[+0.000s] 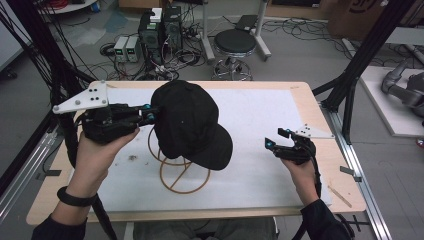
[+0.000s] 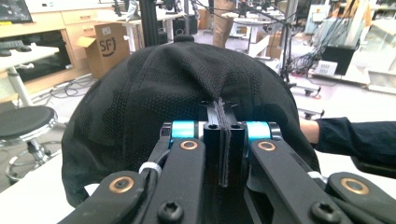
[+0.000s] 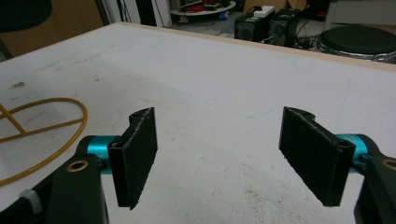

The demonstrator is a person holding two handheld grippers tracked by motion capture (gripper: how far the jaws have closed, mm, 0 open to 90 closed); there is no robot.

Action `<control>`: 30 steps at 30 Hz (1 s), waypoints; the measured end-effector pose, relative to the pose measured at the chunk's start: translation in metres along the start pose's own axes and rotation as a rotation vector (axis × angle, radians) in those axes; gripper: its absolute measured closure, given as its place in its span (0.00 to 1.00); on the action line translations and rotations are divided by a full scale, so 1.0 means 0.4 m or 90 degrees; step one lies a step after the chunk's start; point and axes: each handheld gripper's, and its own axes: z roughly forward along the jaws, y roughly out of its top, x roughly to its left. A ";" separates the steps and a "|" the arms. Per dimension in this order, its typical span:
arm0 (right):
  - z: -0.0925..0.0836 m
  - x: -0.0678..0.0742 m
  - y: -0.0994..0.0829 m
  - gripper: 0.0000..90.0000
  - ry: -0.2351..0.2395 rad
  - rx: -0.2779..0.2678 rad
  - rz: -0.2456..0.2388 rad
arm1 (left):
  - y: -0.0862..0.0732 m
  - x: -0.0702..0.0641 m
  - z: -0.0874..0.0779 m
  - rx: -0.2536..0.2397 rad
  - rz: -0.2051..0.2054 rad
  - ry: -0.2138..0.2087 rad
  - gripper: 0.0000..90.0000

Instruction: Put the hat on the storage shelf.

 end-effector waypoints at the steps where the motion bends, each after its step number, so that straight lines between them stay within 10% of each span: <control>1: 0.001 0.000 0.000 0.31 0.002 -0.001 0.000 | -0.006 0.001 -0.002 0.002 -0.001 0.003 0.99; 10: 0.004 0.003 0.001 0.31 0.002 0.003 -0.001 | -0.075 -0.003 -0.005 0.009 -0.024 -0.004 0.98; 18: 0.004 0.002 0.002 0.31 0.002 0.000 -0.003 | -0.127 0.029 -0.033 -0.013 -0.082 0.044 0.56; 30: 0.007 -0.003 0.003 0.31 0.003 -0.002 0.000 | -0.223 0.138 -0.101 -0.079 -0.106 0.115 0.35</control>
